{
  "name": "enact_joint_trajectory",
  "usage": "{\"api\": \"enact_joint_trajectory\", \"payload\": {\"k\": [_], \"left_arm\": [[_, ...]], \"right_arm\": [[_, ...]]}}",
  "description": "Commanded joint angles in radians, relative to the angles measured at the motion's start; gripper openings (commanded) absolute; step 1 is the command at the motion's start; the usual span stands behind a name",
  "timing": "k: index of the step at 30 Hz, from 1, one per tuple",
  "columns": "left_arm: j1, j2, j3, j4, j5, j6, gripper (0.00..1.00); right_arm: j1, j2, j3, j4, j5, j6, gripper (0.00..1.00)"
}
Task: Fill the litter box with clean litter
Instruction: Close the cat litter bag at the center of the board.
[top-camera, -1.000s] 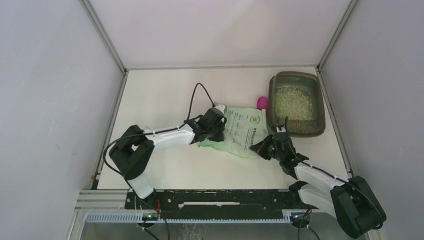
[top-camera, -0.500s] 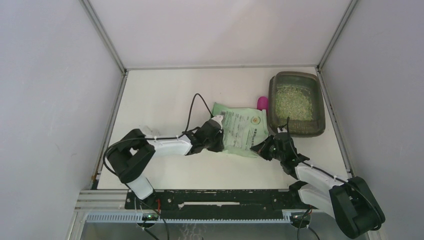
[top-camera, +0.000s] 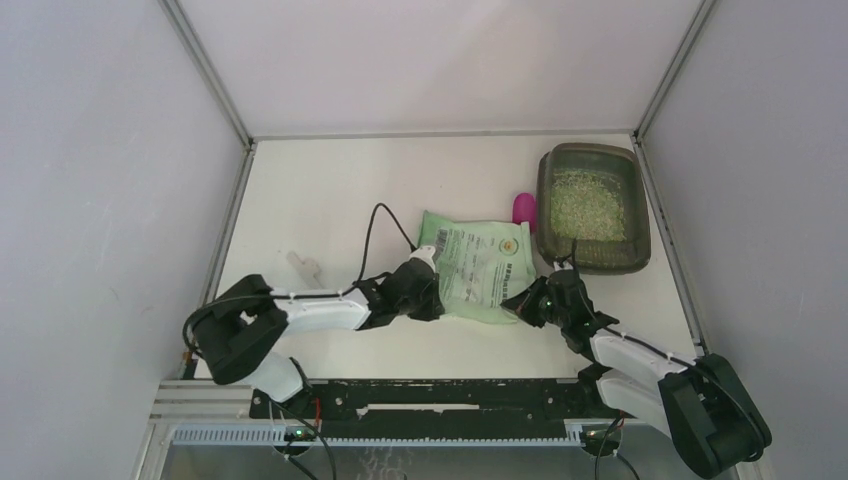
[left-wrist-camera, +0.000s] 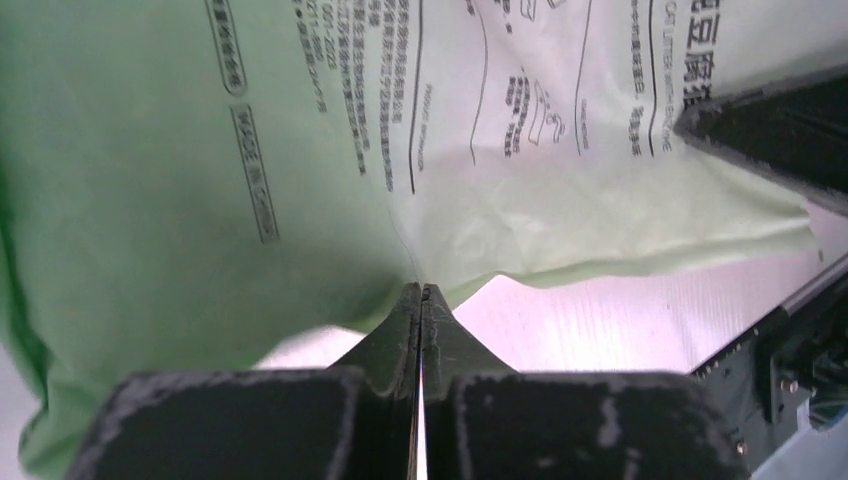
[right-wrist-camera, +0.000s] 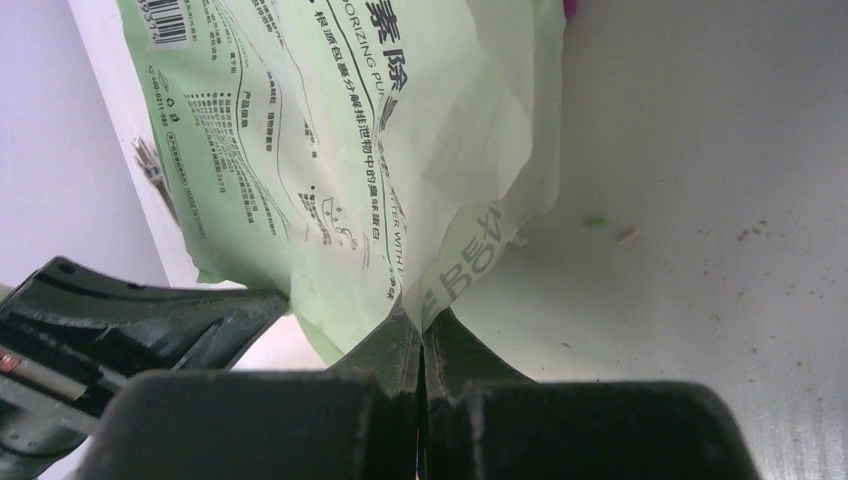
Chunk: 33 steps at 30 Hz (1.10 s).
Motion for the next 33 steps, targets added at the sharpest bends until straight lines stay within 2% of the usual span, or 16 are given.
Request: {"api": "enact_joint_trajectory", "payload": {"k": [1, 4, 7, 10, 15, 20, 23, 26, 33], "left_arm": [[-0.03, -0.152, 0.043, -0.256, -0.023, 0.003, 0.01], [-0.026, -0.181, 0.231, -0.369, -0.065, 0.071, 0.03], [0.013, -0.089, 0.406, -0.394, -0.021, 0.126, 0.04], [0.043, 0.032, 0.536, -0.375, 0.021, 0.173, 0.05], [0.079, 0.227, 0.656, -0.244, 0.147, 0.235, 0.07], [0.085, 0.432, 0.809, -0.232, 0.217, 0.324, 0.07], [0.093, 0.496, 0.827, -0.247, 0.218, 0.319, 0.07], [0.098, 0.502, 0.776, -0.238, 0.219, 0.293, 0.07], [0.087, 0.397, 0.539, -0.172, 0.201, 0.21, 0.06]], "right_arm": [[0.018, -0.027, 0.005, 0.024, 0.03, -0.003, 0.0], [0.037, -0.031, 0.008, 0.017, 0.038, 0.003, 0.0], [0.059, -0.037, 0.006, 0.013, 0.051, 0.015, 0.0], [0.074, -0.048, 0.003, 0.003, 0.058, 0.026, 0.0], [0.08, -0.072, 0.012, -0.025, 0.058, 0.026, 0.01], [0.08, -0.079, 0.021, -0.041, 0.045, 0.025, 0.02], [0.08, -0.077, 0.023, -0.041, 0.033, 0.027, 0.02], [0.078, -0.08, 0.024, -0.045, 0.026, 0.026, 0.02], [0.081, -0.082, 0.017, -0.045, 0.018, 0.031, 0.03]]}}
